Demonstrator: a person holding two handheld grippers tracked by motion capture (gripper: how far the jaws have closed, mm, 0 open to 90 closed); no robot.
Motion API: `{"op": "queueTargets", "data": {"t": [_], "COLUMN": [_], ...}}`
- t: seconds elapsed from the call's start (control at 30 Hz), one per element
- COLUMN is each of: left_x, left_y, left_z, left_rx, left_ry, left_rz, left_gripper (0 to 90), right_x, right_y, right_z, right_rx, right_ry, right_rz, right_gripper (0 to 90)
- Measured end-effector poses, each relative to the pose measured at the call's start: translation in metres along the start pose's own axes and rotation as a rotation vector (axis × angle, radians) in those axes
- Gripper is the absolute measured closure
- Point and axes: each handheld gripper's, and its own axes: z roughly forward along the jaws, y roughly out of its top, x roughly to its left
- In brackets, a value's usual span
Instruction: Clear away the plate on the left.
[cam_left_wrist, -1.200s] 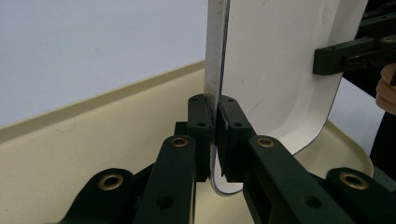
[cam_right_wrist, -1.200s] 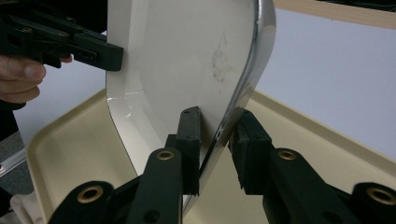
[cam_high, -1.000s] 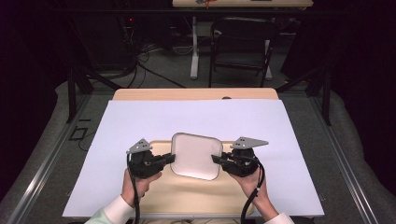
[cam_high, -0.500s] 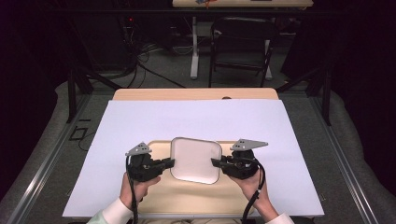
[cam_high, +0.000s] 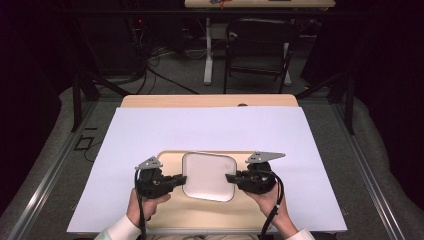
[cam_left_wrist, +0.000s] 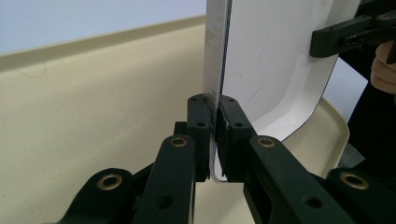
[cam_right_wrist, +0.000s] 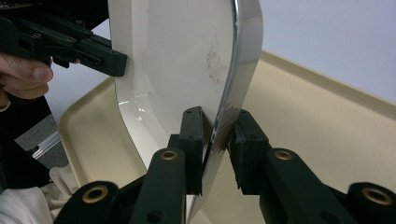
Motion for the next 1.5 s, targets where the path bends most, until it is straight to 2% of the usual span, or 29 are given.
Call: {"op": "queueTargets", "data": {"t": [0.93, 1.17, 1.23, 1.3, 1.5], "left_x": [0.006, 0.011, 0.013, 0.015, 0.019], "left_y": [-0.012, -0.017, -0.017, -0.017, -0.018], "left_z": [0.013, 0.014, 0.014, 0.014, 0.016], "left_rx": [0.110, 0.142, 0.136, 0.127, 0.117], "left_ry": [-0.020, 0.000, 0.007, 0.038, 0.070], "left_rz": [-0.045, -0.060, -0.061, -0.041, -0.036], "left_gripper": [83.6, 83.1, 83.1, 83.1, 81.3], "right_x": [-0.010, -0.014, -0.015, -0.017, -0.022], "right_y": [-0.010, -0.011, -0.011, -0.011, -0.008], "right_z": [0.013, 0.026, 0.030, 0.035, 0.049], "right_rx": [0.128, 0.172, 0.179, 0.185, 0.207], "right_ry": [0.035, 0.035, 0.030, 0.030, 0.015], "right_rz": [0.050, 0.060, 0.058, 0.055, 0.046], "right_gripper": [76.4, 75.6, 75.1, 74.6, 70.1]}}
